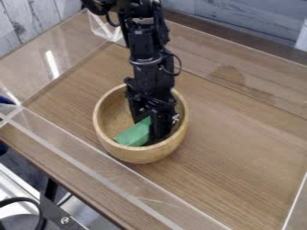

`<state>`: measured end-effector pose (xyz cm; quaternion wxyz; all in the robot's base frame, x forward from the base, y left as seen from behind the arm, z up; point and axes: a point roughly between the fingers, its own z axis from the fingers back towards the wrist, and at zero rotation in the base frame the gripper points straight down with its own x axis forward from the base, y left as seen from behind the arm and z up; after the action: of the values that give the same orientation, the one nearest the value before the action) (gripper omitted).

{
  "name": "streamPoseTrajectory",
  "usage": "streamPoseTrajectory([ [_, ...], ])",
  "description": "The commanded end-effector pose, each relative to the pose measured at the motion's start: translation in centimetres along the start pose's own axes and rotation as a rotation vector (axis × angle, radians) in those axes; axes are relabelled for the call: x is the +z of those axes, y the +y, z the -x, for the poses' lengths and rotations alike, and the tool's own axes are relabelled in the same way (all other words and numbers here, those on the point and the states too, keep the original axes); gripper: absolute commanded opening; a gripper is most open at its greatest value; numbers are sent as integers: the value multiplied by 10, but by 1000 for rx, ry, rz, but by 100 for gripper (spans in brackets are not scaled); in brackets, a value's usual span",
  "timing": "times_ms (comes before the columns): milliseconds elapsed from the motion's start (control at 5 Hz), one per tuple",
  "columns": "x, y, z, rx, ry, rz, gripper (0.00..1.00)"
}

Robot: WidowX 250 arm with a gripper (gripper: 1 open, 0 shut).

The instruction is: Remove the green block from inside the brown bowl and put it on the table

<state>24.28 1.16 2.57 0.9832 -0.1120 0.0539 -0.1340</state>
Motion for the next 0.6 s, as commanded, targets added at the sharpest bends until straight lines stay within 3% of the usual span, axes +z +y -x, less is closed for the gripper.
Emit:
streamPoseTrajectory([
  [0,5,-3,-3,23,-10,13,0],
  [200,9,-3,-6,61,-21,31,0],
  [400,9,-5,-7,28,-30,28,0],
])
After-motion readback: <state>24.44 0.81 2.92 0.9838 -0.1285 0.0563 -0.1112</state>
